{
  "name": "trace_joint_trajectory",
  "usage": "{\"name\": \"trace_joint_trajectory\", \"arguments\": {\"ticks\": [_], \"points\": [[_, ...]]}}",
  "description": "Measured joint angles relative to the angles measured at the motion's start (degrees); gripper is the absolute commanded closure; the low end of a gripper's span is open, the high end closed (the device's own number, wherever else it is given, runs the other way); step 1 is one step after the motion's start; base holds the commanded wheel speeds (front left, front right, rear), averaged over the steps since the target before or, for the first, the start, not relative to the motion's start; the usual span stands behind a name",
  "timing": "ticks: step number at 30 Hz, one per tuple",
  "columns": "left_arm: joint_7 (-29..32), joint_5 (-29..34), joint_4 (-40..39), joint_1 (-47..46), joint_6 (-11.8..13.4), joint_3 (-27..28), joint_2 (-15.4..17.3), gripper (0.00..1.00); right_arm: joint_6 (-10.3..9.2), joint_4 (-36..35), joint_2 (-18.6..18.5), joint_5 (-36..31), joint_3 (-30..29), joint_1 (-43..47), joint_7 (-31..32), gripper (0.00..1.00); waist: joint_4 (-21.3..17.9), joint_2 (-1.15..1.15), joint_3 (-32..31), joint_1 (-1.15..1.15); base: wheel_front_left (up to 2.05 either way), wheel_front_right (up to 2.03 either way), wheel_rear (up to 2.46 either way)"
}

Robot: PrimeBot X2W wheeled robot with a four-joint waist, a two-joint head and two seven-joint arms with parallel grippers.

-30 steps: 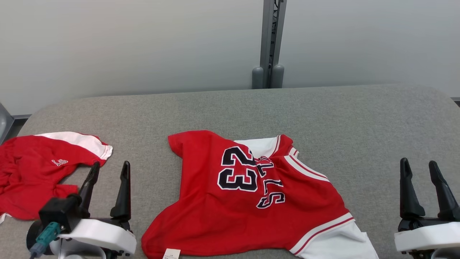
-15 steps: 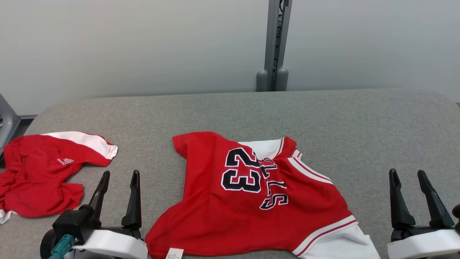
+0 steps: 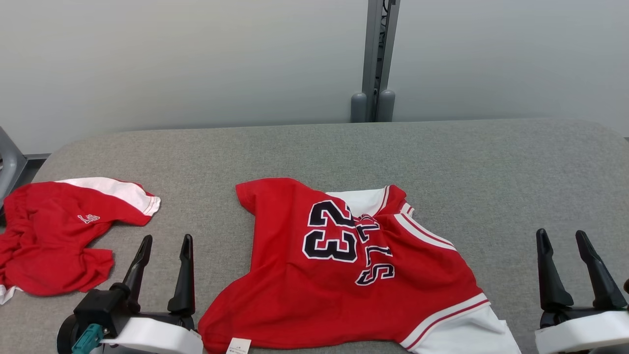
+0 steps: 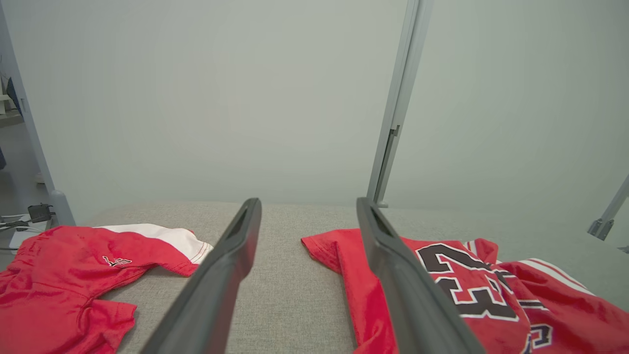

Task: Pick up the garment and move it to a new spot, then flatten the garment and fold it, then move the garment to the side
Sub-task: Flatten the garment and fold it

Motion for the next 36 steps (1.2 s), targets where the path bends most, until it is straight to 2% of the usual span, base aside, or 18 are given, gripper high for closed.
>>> {"name": "trace_joint_trajectory", "arguments": {"ticks": [5, 9, 10, 14, 19, 23, 31, 36], "points": [[0.16, -0.15, 0.88, 0.18, -0.38, -0.03, 0.13, 0.0, 0.0, -0.79, -1.07, -0.04, -1.34, 0.18, 1.76, 0.0, 0.02, 0.0, 0.02, 0.0, 0.0, 0.0, 0.0], [3.42, -1.98, 1.11, 0.58, -1.4, -0.19, 1.07, 0.0, 0.0, -1.46, -2.65, 1.41, -1.81, 1.65, 6.91, 0.0, 0.09, 0.0, 0.24, 0.0, 0.0, 0.0, 0.0], [7.21, -3.63, 1.23, 1.19, -2.32, -1.01, 1.51, 0.0, 0.01, -1.24, -3.99, 3.07, -0.97, 3.47, 11.52, 0.0, 0.25, 0.0, 0.4, 0.0, 0.0, 0.0, 0.0], [14.59, -5.24, 1.07, 1.87, -2.75, -2.07, 3.56, 0.0, -0.02, -0.3, -5.6, 6.27, -0.94, 6.78, 19.68, 0.0, 0.48, 0.0, 1.35, 0.0, 0.0, 0.0, 0.0], [21.95, -7.47, 0.29, 2.3, -2.71, -3.03, 5.02, 0.0, -0.01, 1.35, -4.69, 8.26, -0.43, 8.6, 26.62, 0.0, 0.66, 0.0, 3.26, 0.0, 0.0, 0.0, 0.0], [26.63, -8.7, 0.34, 2.59, -2.88, -4.25, 5.8, 0.0, 0.0, 3.12, -3.22, 8.56, 0.3, 8.32, 29.06, 0.0, 0.6, 0.0, 4.68, 0.0, 0.0, 0.0, 0.0], [32.03, -8.96, 1.81, 1.58, -2.87, -5.82, 7.27, 0.0, 0.0, 6.38, -1.13, 6.59, -0.6, 6.29, 29.66, 0.0, 0.83, 0.0, 7.27, 0.0, 0.0, 0.0, 0.0], [35.11, -9.23, 3.58, -0.97, -4.38, -7.48, 7.37, 0.0, 0.0, 7.8, -0.4, 6.16, -0.69, 4.47, 30.84, 0.0, 0.74, 0.0, 9.07, 0.0, 0.0, 0.0, 0.0]]}}
